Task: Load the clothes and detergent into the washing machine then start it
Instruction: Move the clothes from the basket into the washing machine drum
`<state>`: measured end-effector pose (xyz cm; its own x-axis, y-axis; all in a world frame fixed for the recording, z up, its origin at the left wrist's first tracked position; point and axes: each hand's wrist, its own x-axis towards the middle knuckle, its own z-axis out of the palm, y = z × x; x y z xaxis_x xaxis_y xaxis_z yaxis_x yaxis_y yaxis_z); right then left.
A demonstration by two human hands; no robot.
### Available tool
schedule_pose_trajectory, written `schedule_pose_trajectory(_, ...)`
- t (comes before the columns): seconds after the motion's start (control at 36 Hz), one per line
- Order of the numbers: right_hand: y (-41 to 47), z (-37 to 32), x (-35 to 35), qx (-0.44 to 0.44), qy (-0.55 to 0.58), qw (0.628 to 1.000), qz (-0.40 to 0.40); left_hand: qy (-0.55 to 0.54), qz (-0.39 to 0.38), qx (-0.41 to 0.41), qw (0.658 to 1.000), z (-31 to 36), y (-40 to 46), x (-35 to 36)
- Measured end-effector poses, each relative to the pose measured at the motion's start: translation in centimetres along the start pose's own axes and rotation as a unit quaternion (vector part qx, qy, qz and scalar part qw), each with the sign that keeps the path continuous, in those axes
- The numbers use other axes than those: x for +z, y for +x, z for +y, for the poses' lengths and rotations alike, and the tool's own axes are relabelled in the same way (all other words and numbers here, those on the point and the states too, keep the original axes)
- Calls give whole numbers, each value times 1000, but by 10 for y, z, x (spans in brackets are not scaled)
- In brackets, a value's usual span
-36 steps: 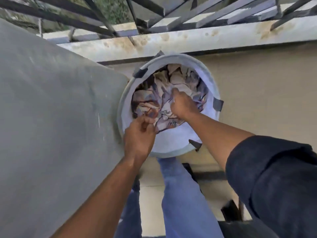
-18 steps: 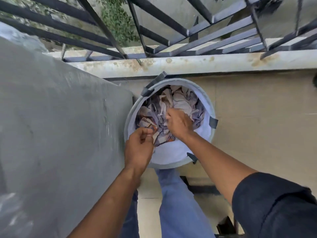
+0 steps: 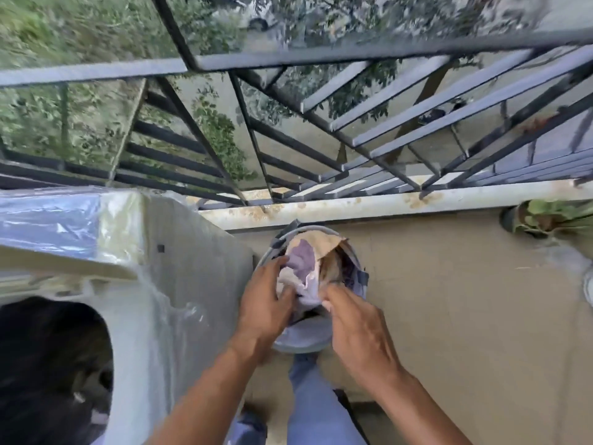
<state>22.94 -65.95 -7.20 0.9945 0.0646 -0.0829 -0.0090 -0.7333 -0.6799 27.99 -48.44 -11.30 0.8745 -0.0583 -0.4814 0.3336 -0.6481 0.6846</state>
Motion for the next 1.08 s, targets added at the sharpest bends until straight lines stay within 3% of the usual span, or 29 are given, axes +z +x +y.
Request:
schedule_pose_trajectory(0.14,-20,-63,-53,1,50,997,64,-65,-50,-5,997,49,-23,-39)
schedule_pose_trajectory(0.22,-32,-88,-69,-6,79,993,86,22,-144,36,989,74,-29,-59)
schedule_pose_trajectory(0.36,-60,-109,-69,-13,106,988,111,140,-194,110,965,95,-42,-85)
schedule_pose_trajectory(0.47,-75,-118,-63,-24,96,986,133,131,-139,170,967,104,-59,-109)
schedule_pose_trajectory(0.67,-78,-119,-55,-10,36,987,154,-2,-11,235,972,129,-82,-148)
schedule_pose_trajectory(0.78,-76,-120,-53,11,22,991,131,-69,-38,292,953,149,-106,-170)
schedule_pose_trajectory(0.92,-56,-128,-72,40,36,964,260,-53,-98,352,929,160,-133,-189)
schedule_pose_trajectory(1.08,-22,-126,-87,14,32,995,95,-5,-122,395,911,165,-153,-198)
